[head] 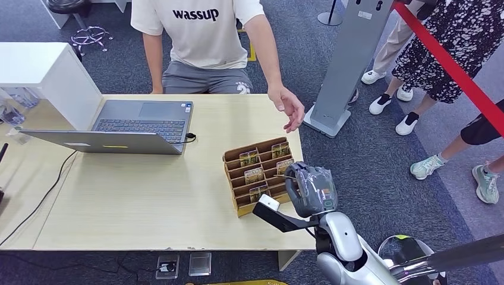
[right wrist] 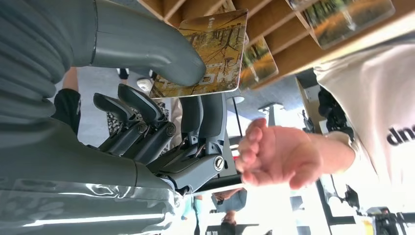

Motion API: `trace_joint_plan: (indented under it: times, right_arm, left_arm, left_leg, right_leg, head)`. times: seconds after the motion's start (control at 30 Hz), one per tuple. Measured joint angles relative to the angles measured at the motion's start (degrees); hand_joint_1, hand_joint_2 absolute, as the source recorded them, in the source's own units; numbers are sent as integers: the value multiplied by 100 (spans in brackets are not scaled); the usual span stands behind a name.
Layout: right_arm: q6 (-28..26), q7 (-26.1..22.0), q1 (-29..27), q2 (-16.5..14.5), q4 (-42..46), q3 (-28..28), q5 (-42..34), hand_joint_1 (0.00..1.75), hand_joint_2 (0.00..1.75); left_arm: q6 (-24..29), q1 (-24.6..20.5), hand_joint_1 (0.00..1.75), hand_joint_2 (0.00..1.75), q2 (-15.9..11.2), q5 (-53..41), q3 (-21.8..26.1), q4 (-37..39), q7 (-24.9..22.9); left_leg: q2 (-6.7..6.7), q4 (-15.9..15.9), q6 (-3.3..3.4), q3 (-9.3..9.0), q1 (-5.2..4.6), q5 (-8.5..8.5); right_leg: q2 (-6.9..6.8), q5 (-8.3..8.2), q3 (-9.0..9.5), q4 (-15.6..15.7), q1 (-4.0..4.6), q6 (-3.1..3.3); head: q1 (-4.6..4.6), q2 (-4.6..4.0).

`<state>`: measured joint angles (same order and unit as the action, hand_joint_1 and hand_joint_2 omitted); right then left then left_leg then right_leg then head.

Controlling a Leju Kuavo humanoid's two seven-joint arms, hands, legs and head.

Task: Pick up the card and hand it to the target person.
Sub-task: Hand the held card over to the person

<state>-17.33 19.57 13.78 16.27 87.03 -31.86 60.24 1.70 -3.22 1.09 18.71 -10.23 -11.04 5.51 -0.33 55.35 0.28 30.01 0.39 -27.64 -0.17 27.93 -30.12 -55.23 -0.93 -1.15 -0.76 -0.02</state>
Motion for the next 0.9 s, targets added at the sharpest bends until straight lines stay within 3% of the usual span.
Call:
trace_joint_plan:
  times: [0.27, 0.47, 0.73, 0.9]
  right_arm:
    - [-65, -216, 61, 88, 667, 49, -289, 175, 175]
    - [-604, -653, 451, 46, 810, -13, -497, 175, 175]
    - [-1530, -1373, 1174, -235, 285, -139, -1013, 175, 175]
    - [-1801, -1698, 1485, -426, -279, -181, -1249, 175, 175]
  left_arm:
    - [-33, 1, 0, 175, 0, 89, -14, 0, 0]
    - [-84, -3, 0, 175, 2, 98, -75, 0, 0]
    - [-105, -16, 0, 175, 9, 93, -198, 0, -4]
    - [-105, -38, 0, 175, 13, 87, -275, 0, -66]
  left_leg:
    - [0, 0, 0, 1, 0, 0]
    - [0, 2, 0, 1, 0, 0]
    - [-1, 5, -3, 1, 0, 4]
    - [-3, 7, -4, 5, 0, 4]
  right_leg:
    - [0, 0, 0, -3, 0, 0]
    - [0, 0, 0, -11, 0, 0]
    - [0, 0, -2, -18, 0, 1]
    - [-1, 0, -4, -20, 0, 1]
  head:
    - [1, 0]
    - [0, -1]
    - [4, 1]
    - [4, -1]
